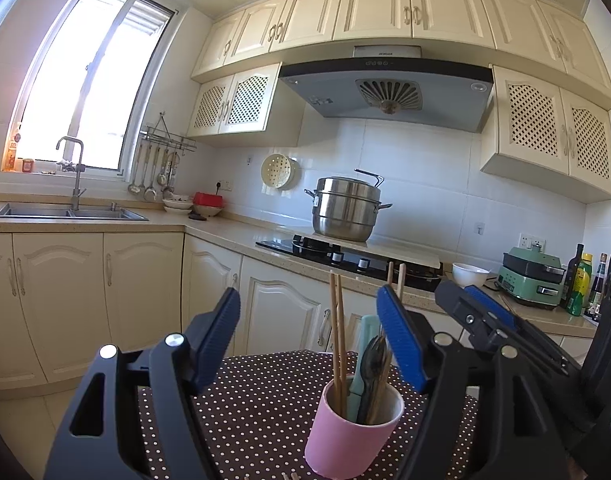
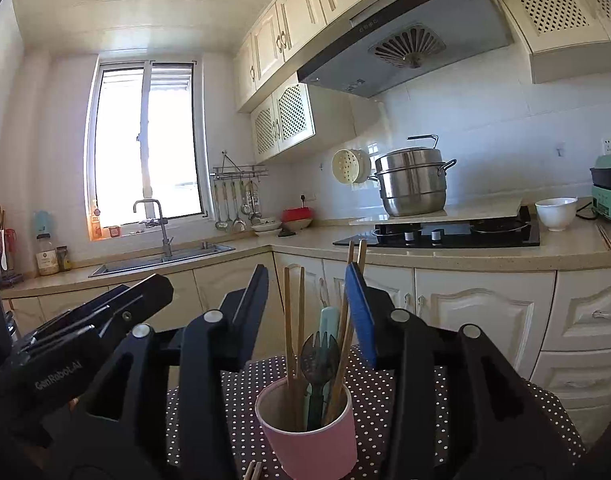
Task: Organize utensils
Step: 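Withdraw both tools from the cup back toward the chopstick row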
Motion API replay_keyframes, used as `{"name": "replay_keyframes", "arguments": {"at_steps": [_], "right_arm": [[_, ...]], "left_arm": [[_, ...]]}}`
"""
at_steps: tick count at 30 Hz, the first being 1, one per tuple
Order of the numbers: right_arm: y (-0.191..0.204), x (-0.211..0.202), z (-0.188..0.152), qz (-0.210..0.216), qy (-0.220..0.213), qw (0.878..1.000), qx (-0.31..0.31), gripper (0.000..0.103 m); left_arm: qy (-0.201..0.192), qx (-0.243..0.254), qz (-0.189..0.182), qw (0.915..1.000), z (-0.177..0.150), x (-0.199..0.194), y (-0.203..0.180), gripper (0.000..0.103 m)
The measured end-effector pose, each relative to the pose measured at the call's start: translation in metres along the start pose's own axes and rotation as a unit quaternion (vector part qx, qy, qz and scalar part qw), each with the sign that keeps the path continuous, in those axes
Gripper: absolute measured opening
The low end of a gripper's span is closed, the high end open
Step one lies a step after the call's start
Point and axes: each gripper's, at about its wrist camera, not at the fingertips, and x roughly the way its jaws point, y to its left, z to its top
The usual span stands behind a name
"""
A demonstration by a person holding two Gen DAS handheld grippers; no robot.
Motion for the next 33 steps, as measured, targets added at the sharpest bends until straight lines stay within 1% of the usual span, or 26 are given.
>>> {"name": "replay_keyframes", "arguments": {"at_steps": [8,13,17,18,21,23,25,26,27,28,29,30,31,32,33], "right_arm": [[0.008,-0.026,0.009,-0.004,-0.003,1.0,-0.01,0.041],[0.01,-0.042,0.007,-0.004,0.018,1.0,-0.017,0.044],[0.01,-0.052,-0.002,-0.008,0.051,0.998,-0.029,0.046],[0.009,-0.053,-0.006,-0.01,0.065,0.997,-0.032,0.047],[0.007,-0.056,-0.019,-0.01,0.103,0.994,-0.036,0.049],[0.004,-0.058,-0.03,-0.015,0.132,0.99,-0.037,0.05],[0.002,-0.06,-0.041,-0.011,0.162,0.986,-0.034,0.051],[0.001,-0.062,-0.046,-0.011,0.174,0.984,-0.034,0.051],[0.001,-0.063,-0.05,-0.012,0.182,0.983,-0.035,0.052],[0.0,-0.064,-0.055,-0.011,0.196,0.98,-0.034,0.053],[-0.002,-0.063,-0.06,-0.009,0.212,0.977,-0.03,0.053],[-0.003,-0.064,-0.065,-0.007,0.222,0.975,-0.027,0.053],[-0.004,-0.063,-0.068,-0.005,0.232,0.972,-0.025,0.054],[-0.005,-0.062,-0.073,-0.004,0.246,0.969,-0.023,0.054],[-0.006,-0.061,-0.077,-0.002,0.256,0.966,-0.021,0.054]], "left_arm": [[0.003,0.013,0.001,0.9999,0.006,-0.029,-0.01,0.071],[0.033,0.021,0.008,0.9992,0.002,-0.046,-0.011,0.072],[0.083,0.016,0.01,0.9964,-0.006,-0.053,-0.005,0.074],[0.106,0.013,0.006,0.9943,-0.01,-0.053,-0.003,0.075],[0.166,0.014,0.017,0.9859,-0.025,-0.052,0.004,0.075],[0.217,0.013,0.028,0.9756,-0.039,-0.049,0.009,0.075],[0.274,0.013,0.032,0.9612,-0.057,-0.045,0.016,0.075],[0.297,0.014,0.039,0.954,-0.067,-0.044,0.019,0.075],[0.312,0.013,0.045,0.949,-0.074,-0.042,0.022,0.075],[0.337,0.01,0.053,0.9399,-0.083,-0.04,0.027,0.075],[0.367,0.004,0.058,0.9286,-0.093,-0.037,0.031,0.075],[0.388,-0.003,0.059,0.9198,-0.1,-0.034,0.036,0.075],[0.415,-0.014,0.063,0.9076,-0.109,-0.03,0.041,0.075],[0.436,-0.024,0.069,0.8971,-0.116,-0.027,0.045,0.075],[0.45,-0.033,0.07,0.8896,-0.121,-0.025,0.049,0.075]]}}
